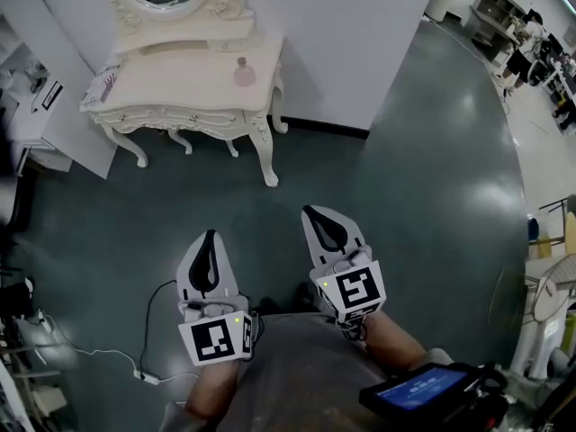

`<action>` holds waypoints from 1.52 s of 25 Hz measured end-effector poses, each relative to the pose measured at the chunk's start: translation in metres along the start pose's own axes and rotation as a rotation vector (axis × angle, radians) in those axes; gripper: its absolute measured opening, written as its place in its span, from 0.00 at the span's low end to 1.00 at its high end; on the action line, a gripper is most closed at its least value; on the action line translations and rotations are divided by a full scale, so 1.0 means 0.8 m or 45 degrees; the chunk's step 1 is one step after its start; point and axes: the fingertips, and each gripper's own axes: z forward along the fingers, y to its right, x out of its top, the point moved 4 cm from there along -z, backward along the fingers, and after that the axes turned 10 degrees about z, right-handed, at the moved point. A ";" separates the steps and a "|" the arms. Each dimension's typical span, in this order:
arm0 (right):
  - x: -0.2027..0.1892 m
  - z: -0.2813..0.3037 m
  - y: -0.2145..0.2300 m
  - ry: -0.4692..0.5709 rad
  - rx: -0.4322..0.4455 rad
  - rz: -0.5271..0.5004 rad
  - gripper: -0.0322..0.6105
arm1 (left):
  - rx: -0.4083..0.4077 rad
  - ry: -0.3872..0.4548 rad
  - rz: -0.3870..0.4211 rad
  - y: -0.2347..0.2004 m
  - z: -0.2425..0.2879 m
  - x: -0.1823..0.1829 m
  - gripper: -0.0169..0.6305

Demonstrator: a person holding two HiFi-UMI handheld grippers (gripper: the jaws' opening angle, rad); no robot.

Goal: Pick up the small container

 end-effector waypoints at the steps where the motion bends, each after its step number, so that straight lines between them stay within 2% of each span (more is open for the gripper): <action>1: 0.001 0.002 0.005 0.001 0.007 0.002 0.07 | 0.013 -0.005 0.001 0.001 0.002 0.000 0.05; 8: 0.001 0.033 0.024 -0.012 0.035 -0.005 0.07 | 0.070 -0.025 -0.003 -0.012 0.029 -0.008 0.05; 16: -0.002 0.111 0.020 -0.042 0.032 -0.011 0.07 | 0.094 -0.045 -0.030 -0.069 0.079 -0.038 0.05; 25: -0.003 0.242 0.041 -0.079 -0.025 -0.002 0.07 | 0.006 -0.056 -0.047 -0.134 0.208 -0.072 0.05; 38: 0.068 0.358 0.051 0.054 -0.106 -0.077 0.07 | -0.090 0.085 -0.027 -0.207 0.319 -0.047 0.05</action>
